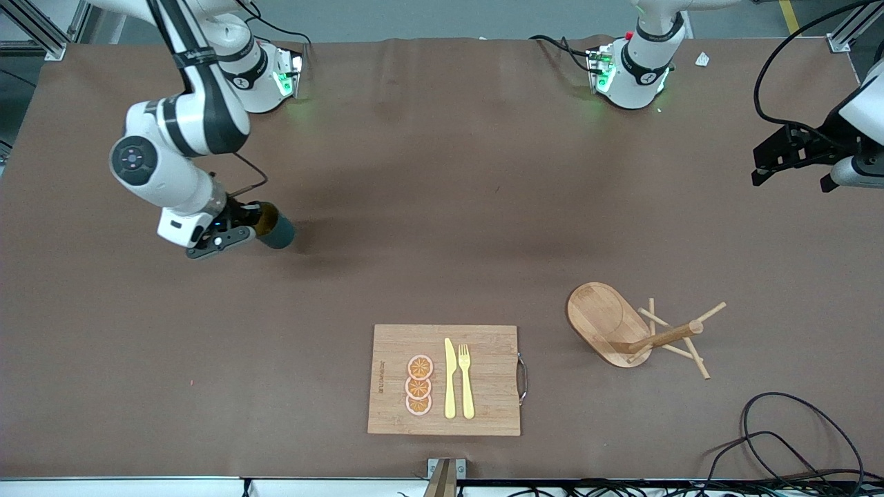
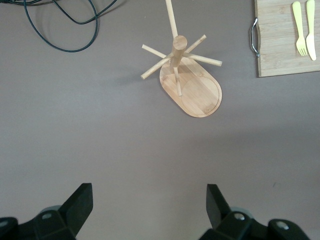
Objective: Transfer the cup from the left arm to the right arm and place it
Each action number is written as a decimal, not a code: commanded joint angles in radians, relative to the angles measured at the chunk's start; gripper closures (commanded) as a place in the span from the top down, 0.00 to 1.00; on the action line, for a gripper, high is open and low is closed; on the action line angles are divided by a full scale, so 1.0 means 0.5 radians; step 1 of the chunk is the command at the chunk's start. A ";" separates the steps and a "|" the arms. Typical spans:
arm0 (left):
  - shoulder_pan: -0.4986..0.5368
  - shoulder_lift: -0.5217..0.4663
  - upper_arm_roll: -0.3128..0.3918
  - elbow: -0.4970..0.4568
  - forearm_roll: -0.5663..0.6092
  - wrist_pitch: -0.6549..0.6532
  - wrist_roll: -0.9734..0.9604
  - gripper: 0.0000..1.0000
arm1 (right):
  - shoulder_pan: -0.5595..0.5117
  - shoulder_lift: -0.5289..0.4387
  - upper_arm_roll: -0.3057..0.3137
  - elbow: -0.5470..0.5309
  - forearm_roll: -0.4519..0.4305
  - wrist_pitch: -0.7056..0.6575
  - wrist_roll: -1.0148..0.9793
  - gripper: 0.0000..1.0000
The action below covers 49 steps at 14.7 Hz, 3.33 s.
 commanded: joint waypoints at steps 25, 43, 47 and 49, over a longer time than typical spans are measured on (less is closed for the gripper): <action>-0.011 0.013 -0.020 0.054 0.016 -0.041 -0.008 1.00 | -0.552 0.297 0.050 -0.207 -0.277 0.633 -1.150 0.03; -0.017 0.004 -0.032 0.054 0.016 -0.041 -0.014 1.00 | -0.540 -0.068 0.059 0.516 0.017 -0.795 0.134 1.00; -0.017 0.004 -0.032 0.054 0.016 -0.041 -0.011 1.00 | -0.503 -0.053 0.062 0.972 -0.072 -1.185 0.248 1.00; -0.017 0.004 -0.032 0.054 0.016 -0.041 -0.014 1.00 | -0.500 -0.047 0.062 1.178 -0.087 -1.366 0.386 1.00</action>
